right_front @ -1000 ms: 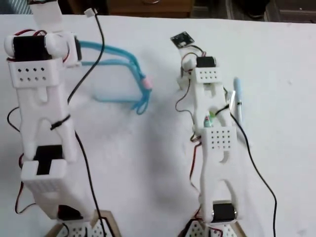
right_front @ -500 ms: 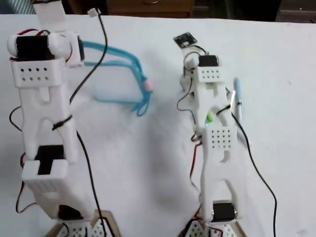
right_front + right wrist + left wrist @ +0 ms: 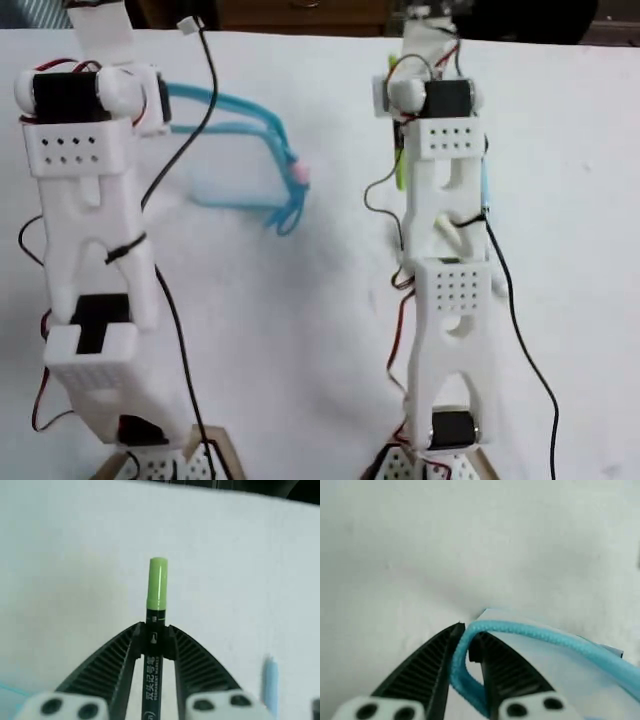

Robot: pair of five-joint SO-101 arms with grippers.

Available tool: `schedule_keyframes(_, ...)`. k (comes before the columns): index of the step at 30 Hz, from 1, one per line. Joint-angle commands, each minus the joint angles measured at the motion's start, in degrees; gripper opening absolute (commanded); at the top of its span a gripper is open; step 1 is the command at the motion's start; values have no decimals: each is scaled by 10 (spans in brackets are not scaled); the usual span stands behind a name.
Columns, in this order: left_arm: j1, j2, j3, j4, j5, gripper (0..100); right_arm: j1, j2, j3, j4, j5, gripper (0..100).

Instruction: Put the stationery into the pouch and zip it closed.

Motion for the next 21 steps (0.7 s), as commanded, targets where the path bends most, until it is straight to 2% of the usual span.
schedule_keyframes(1, 6, 3, 0, 2, 8, 22, -28, -110, -70, 5, -77, 18)
schedule_keyframes(6, 6, 2, 0, 2, 8, 22, -92, -237, -69, 1, -185, 18)
schedule_keyframes(14, 10, 2, 0, 3, 8, 22, -205, -339, -70, -43, -193, 18)
schedule_keyframes(21, 10, 2, 0, 3, 8, 22, -251, -320, -66, -77, -191, 18)
